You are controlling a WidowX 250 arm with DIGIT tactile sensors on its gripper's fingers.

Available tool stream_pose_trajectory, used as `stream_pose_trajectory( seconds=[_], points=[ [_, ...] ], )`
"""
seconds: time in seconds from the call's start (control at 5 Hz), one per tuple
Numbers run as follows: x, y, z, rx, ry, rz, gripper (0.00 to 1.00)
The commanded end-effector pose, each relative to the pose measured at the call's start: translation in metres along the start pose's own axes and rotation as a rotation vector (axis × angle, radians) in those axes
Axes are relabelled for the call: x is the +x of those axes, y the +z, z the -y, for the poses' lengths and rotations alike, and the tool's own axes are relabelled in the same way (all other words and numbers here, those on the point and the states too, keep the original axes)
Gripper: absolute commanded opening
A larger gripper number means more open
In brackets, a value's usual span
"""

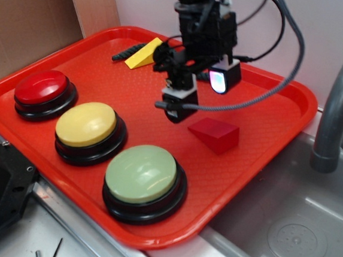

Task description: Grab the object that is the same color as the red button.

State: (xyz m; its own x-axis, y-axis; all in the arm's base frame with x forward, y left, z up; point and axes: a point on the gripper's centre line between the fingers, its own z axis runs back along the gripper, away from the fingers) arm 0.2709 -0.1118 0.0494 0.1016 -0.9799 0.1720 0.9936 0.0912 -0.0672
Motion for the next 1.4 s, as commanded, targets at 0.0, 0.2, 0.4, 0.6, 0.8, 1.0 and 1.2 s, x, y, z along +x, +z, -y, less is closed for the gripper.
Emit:
stream_pose_trajectory(
  seconds=[0.0,0.2,0.4,0.6,0.8,1.0,1.2],
  points=[
    [0.025,-0.014,0.004,-0.002,-0.069,-0.002,1.00],
    [0.031,-0.024,0.013,-0.027,-0.108,-0.015,1.00],
    [0.033,-0.031,0.017,-0.047,-0.123,-0.006,1.00],
    [0.034,-0.033,0.018,-0.055,-0.137,0.000,0.00],
    [0.034,-0.034,0.020,-0.038,-0.126,-0.009,0.00],
    [0.035,-0.034,0.021,-0.039,-0.113,-0.017,0.00],
    [0.027,-0.022,0.016,0.003,0.032,-0.070,0.00]
  ],
)
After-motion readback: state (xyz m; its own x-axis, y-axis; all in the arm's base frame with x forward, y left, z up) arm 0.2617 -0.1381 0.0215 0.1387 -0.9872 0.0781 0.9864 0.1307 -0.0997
